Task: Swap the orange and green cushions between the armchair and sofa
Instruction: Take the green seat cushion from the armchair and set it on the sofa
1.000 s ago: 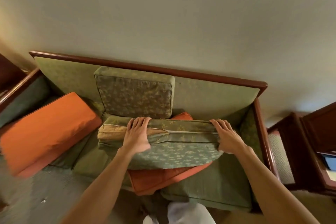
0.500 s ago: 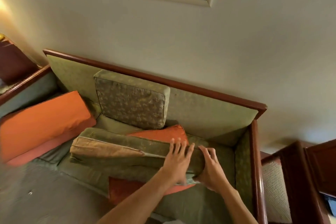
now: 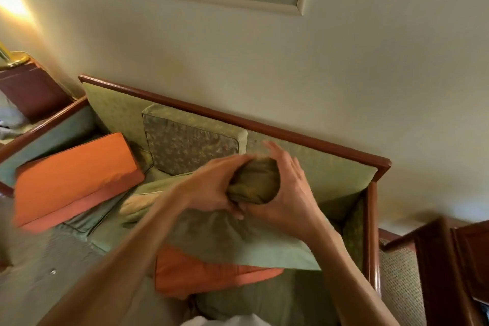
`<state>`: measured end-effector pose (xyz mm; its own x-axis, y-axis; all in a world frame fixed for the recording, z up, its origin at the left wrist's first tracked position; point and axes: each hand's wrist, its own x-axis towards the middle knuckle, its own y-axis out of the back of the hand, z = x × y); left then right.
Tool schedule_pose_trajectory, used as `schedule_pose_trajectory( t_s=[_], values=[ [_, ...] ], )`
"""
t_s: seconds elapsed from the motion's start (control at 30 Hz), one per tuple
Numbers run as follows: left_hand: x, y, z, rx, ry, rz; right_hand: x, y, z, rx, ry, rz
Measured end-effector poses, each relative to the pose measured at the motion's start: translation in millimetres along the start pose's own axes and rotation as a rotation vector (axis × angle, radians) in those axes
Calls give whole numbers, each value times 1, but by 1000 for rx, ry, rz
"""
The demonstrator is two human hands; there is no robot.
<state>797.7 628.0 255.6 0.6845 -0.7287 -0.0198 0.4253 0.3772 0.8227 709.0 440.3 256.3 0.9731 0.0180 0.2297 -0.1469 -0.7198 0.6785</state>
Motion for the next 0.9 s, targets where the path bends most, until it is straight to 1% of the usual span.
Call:
schedule_pose_trajectory(
  t_s=[0.07, 0.1, 0.17, 0.23, 0.3, 0.33, 0.4, 0.47, 0.57, 0.63, 0.7, 0.73, 0.77, 0.83, 0.87, 0.9],
  values=[
    [-16, 23, -23, -99, -46, 18, 22, -16, -31, -46, 55, -33],
    [-23, 29, -37, -159, -41, 25, 31, -30, -41, -90, 72, -59],
    [-34, 32, -70, -246, 24, 40, 43, -58, -44, -199, 72, -123],
    [-42, 34, -104, -332, 88, 49, 45, -77, -26, -309, -4, -215],
    [-53, 46, -135, -485, 196, 65, 38, -79, 4, -403, -114, -297],
    [-59, 52, -152, -525, 251, 77, 31, -74, 19, -448, -158, -313],
    [-74, 67, -192, -506, 367, 92, 20, -64, 41, -496, -217, -297],
    [-85, 84, -225, -469, 510, 33, 20, -62, 48, -442, -241, -282],
    [-84, 109, -250, -385, 603, -161, 38, -73, 40, -318, -257, -277],
    [-78, 125, -245, -375, 602, -236, 46, -77, 39, -266, -263, -255],
    [-69, 131, -230, -411, 513, -191, 46, -78, 43, -246, -269, -232],
    [-62, 127, -219, -371, 479, -133, 45, -78, 45, -240, -271, -223],
    [-54, 120, -206, -230, 472, -81, 44, -78, 47, -236, -277, -217],
    [-35, 93, -178, 246, 512, -60, 43, -78, 51, -221, -307, -218],
    [-26, 76, -159, 452, 503, -50, 42, -77, 54, -202, -324, -222],
    [-17, 59, -138, 562, 448, -34, 41, -75, 58, -178, -341, -231]
  ],
)
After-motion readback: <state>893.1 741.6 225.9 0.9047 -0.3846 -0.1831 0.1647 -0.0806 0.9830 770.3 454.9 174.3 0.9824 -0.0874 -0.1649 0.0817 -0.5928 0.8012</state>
